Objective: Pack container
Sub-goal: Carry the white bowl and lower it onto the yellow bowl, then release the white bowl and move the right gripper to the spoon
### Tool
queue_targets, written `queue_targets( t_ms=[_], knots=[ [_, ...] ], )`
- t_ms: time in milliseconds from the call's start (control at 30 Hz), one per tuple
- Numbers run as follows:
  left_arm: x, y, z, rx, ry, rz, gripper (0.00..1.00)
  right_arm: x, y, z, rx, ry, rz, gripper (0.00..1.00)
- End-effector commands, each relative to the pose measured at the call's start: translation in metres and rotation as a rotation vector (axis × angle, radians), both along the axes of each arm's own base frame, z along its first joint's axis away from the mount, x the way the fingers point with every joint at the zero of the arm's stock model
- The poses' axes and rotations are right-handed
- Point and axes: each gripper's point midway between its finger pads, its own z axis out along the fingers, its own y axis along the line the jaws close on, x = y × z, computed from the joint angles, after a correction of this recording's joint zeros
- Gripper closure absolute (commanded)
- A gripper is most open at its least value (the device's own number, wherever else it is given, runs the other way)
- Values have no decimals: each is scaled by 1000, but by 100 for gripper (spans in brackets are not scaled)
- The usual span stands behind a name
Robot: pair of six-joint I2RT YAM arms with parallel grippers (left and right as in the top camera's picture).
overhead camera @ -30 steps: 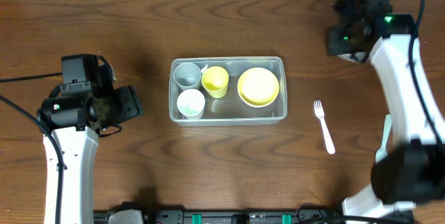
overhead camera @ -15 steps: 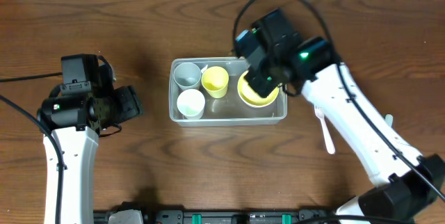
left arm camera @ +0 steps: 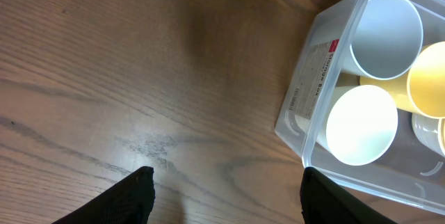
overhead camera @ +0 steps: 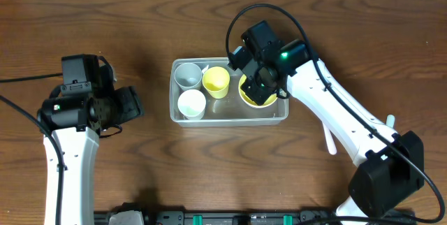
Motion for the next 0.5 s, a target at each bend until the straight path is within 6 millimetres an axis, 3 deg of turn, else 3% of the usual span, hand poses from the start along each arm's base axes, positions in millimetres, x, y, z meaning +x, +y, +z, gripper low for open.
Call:
queue_targets(
  t_ms=[0, 133, 200, 267, 467],
  knots=[
    [-3, 2, 0, 4, -1, 7, 32, 1, 1, 0, -2, -10, 16, 97],
    [-3, 2, 0, 4, -1, 7, 32, 1, 1, 0, -3, -9, 16, 94],
    [-3, 2, 0, 4, -1, 7, 32, 1, 1, 0, -4, -9, 16, 61],
    [-3, 2, 0, 4, -1, 7, 32, 1, 1, 0, -3, -9, 16, 47],
    [-3, 2, 0, 4, 0, 7, 32, 0, 0, 0, -5, -7, 16, 46]
  ],
)
